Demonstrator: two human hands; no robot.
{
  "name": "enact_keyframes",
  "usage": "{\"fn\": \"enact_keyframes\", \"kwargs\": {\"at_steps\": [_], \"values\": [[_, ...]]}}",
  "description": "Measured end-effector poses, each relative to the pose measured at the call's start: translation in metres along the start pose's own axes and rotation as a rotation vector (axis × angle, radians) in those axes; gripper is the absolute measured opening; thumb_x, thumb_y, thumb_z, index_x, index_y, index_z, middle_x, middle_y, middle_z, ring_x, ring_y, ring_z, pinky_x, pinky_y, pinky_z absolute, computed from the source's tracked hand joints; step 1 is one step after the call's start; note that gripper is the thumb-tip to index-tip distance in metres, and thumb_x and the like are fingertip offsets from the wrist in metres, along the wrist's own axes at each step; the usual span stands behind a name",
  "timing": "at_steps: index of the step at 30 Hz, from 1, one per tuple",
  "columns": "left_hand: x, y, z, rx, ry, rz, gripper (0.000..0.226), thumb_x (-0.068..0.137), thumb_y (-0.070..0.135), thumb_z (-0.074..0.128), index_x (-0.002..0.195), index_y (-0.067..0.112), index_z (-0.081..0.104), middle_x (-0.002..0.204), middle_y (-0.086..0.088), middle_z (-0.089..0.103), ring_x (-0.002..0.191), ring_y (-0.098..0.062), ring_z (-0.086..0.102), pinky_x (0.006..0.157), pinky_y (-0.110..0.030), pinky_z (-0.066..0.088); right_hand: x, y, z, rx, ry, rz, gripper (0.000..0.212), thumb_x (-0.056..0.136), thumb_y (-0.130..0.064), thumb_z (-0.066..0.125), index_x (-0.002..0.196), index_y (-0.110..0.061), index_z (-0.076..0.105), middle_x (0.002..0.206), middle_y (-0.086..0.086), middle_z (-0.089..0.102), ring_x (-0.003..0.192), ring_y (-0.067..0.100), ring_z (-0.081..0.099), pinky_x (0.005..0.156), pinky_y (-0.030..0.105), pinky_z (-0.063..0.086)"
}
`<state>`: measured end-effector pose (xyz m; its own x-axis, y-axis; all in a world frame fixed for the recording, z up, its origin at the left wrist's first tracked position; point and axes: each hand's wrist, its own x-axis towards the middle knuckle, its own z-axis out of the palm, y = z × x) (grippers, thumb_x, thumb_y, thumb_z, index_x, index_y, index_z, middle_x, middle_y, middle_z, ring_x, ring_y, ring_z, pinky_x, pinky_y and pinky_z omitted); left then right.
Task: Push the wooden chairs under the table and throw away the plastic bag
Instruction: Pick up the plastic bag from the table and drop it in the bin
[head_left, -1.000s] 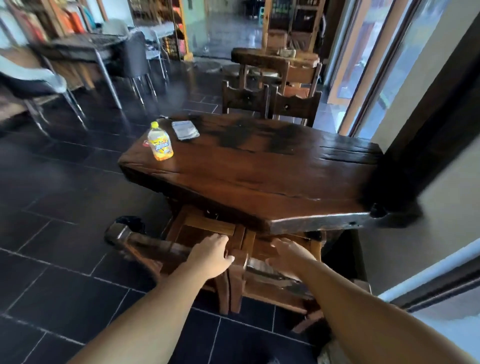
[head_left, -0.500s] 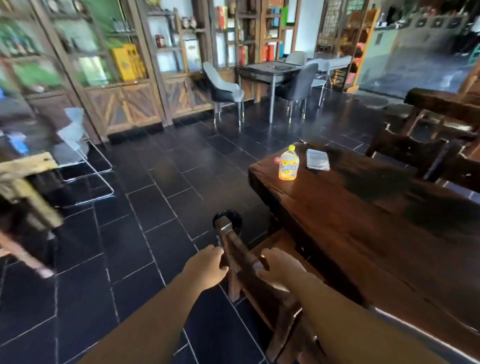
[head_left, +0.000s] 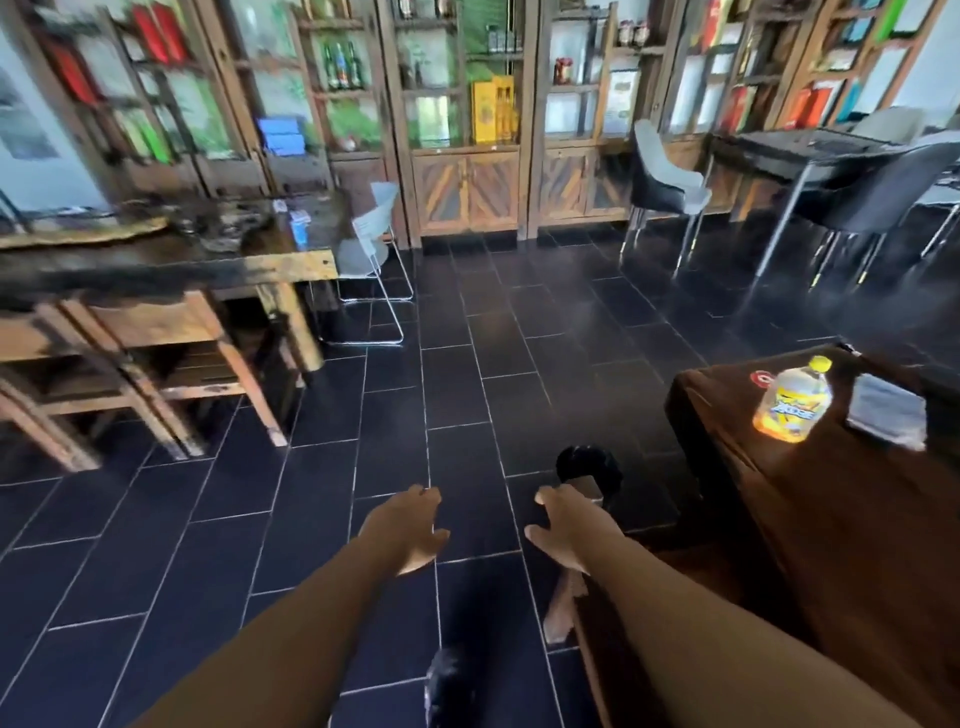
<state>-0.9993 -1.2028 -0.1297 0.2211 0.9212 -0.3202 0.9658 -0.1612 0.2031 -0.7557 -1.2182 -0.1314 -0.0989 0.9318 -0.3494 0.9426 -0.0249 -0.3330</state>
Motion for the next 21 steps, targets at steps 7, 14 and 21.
{"fn": "enact_keyframes", "kwargs": {"at_steps": [7,14,21], "values": [[0.129,-0.034,-0.034,-0.005,-0.01,-0.028,0.056,0.095,0.044,0.052,0.143,0.019,0.039,0.142,-0.001,0.044,0.13,-0.025,0.045,0.104,-0.043,0.042,0.139,-0.002,-0.043,0.024,0.011,-0.009,0.053,0.097,-0.045,0.054,0.141,-0.017,0.044,0.136,0.006,0.049,0.117,0.027,0.056,0.096,0.041,0.05],[0.321,-0.053,-0.106,-0.016,0.0,0.085,0.054,0.095,0.045,0.053,0.141,0.019,0.042,0.141,0.0,0.046,0.128,-0.024,0.047,0.101,-0.041,0.044,0.303,-0.003,-0.11,0.05,0.01,0.093,0.054,0.096,-0.046,0.054,0.142,-0.02,0.042,0.14,0.005,0.046,0.126,0.026,0.051,0.099,0.041,0.047],[0.466,-0.042,-0.175,-0.015,0.005,0.219,0.052,0.095,0.042,0.052,0.14,0.018,0.043,0.138,0.0,0.048,0.127,-0.022,0.048,0.102,-0.04,0.044,0.413,0.022,-0.187,0.094,0.029,0.195,0.057,0.098,-0.045,0.055,0.146,-0.019,0.041,0.145,0.005,0.045,0.128,0.025,0.05,0.098,0.035,0.047]]}}
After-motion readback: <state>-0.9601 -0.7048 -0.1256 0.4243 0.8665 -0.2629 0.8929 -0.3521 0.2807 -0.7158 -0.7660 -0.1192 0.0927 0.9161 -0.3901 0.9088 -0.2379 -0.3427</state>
